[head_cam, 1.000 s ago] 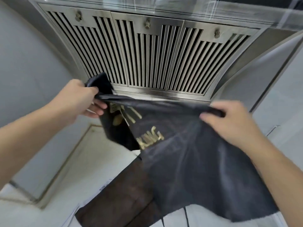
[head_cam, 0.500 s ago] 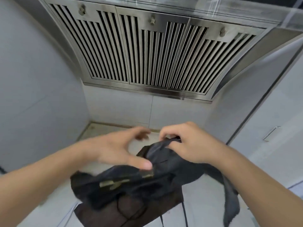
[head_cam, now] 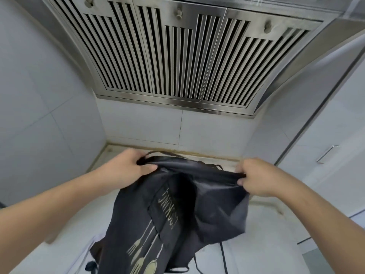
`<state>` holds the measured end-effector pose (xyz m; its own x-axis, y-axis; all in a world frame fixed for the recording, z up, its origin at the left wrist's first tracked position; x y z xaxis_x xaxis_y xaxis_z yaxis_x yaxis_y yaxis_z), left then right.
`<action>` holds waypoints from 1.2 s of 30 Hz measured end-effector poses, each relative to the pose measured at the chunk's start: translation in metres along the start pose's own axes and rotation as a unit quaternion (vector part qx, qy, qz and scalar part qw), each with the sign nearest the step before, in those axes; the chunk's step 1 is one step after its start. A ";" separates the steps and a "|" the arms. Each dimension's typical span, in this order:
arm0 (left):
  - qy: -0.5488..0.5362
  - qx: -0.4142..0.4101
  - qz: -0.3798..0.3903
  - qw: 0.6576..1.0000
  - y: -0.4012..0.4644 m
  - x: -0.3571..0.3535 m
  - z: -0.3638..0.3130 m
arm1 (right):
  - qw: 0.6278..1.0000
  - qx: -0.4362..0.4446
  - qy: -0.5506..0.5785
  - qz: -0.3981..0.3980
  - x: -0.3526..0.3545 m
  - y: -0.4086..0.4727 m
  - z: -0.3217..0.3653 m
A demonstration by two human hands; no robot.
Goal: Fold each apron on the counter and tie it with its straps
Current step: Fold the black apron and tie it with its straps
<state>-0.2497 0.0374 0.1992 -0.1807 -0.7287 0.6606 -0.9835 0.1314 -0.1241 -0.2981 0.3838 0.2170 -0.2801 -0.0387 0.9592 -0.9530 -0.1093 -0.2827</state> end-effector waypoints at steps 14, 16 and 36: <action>0.157 -0.181 -0.389 0.890 0.024 0.125 -0.052 | 0.870 0.004 0.118 -0.478 0.107 -0.008 -0.039; 0.075 -0.251 -0.414 0.872 0.008 0.142 -0.074 | 0.818 0.058 0.186 -0.541 0.125 -0.026 -0.050; 0.069 0.066 0.246 0.964 -0.054 -0.105 0.200 | 0.956 0.061 0.061 0.281 -0.225 -0.033 -0.043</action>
<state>-0.1772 -0.0281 -0.0118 -0.6336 -0.5013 0.5893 -0.7710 0.3456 -0.5349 -0.2082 0.4389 0.0104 -0.7624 -0.0103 0.6470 -0.6294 -0.2205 -0.7452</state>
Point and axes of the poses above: each hand's wrist, its own y-axis towards the middle knuckle, its own x-axis out of the back of the hand, z = x × y, the point moved 2 cm from there along y, towards the middle knuckle, and after that the axes turned 6 degrees about -x, right-handed, at the moved point
